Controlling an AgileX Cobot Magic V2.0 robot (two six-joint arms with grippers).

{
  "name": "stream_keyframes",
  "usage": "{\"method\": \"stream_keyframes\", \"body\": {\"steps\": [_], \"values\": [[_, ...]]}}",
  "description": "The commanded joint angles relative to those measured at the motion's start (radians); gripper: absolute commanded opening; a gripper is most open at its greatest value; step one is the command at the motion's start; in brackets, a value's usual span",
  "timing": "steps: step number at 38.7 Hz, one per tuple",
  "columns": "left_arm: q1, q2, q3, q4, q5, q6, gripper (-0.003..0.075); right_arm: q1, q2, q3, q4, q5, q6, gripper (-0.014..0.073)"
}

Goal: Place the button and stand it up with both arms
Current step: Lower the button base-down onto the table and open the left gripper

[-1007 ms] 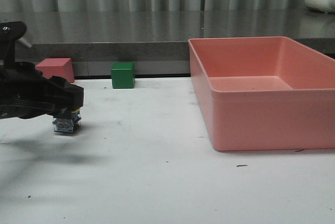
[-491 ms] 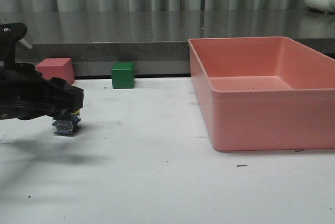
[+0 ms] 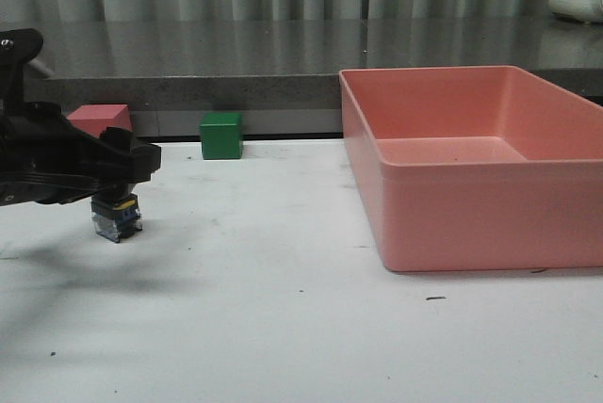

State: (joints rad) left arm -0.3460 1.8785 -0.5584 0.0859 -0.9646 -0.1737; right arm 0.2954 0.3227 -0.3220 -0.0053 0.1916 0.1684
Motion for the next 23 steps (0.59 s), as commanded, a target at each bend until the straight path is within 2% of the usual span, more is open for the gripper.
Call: {"method": "stream_keyframes", "body": {"steps": [1, 12, 23], "values": [[0.006, -0.085, -0.018, -0.01, -0.052, 0.002, 0.0498, -0.006, 0.004, -0.028, -0.015, -0.087, -0.008, -0.0069], [0.006, -0.351, -0.018, -0.01, 0.192, 0.002, 0.0497, -0.006, 0.004, -0.028, -0.015, -0.087, -0.008, -0.0069], [0.004, -0.697, -0.018, -0.009, 0.57, 0.002, 0.0479, -0.006, 0.004, -0.028, -0.015, -0.087, -0.008, -0.0069]]}}
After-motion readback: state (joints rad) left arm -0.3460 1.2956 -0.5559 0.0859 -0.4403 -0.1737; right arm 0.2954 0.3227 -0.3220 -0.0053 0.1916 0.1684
